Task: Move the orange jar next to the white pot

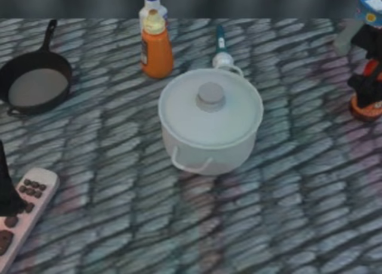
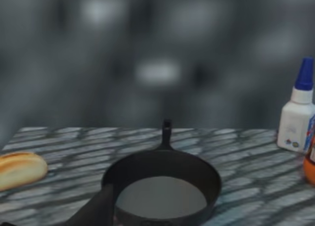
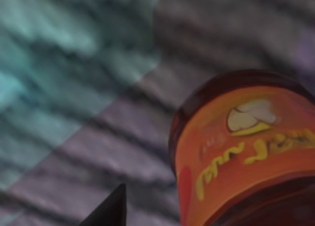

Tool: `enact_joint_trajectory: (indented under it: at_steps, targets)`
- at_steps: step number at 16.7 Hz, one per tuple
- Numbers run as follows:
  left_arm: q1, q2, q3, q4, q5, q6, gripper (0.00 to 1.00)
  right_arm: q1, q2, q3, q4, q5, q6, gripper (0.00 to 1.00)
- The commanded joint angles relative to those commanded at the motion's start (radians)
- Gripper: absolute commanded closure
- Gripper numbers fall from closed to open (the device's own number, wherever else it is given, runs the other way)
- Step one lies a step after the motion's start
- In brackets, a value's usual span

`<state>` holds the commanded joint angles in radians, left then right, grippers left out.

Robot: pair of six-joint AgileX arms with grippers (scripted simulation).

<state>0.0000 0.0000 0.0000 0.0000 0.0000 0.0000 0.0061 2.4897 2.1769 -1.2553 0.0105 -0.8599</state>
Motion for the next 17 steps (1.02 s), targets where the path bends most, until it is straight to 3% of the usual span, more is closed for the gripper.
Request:
enact_joint_trajectory:
  at_steps: [10, 17]
  targets:
    - [0.000, 0.000, 0.000, 0.000, 0.000, 0.000, 0.00, 0.000, 0.000, 0.000, 0.000, 0.000, 0.000, 0.98]
    - [0.000, 0.000, 0.000, 0.000, 0.000, 0.000, 0.00, 0.000, 0.000, 0.000, 0.000, 0.000, 0.000, 1.00]
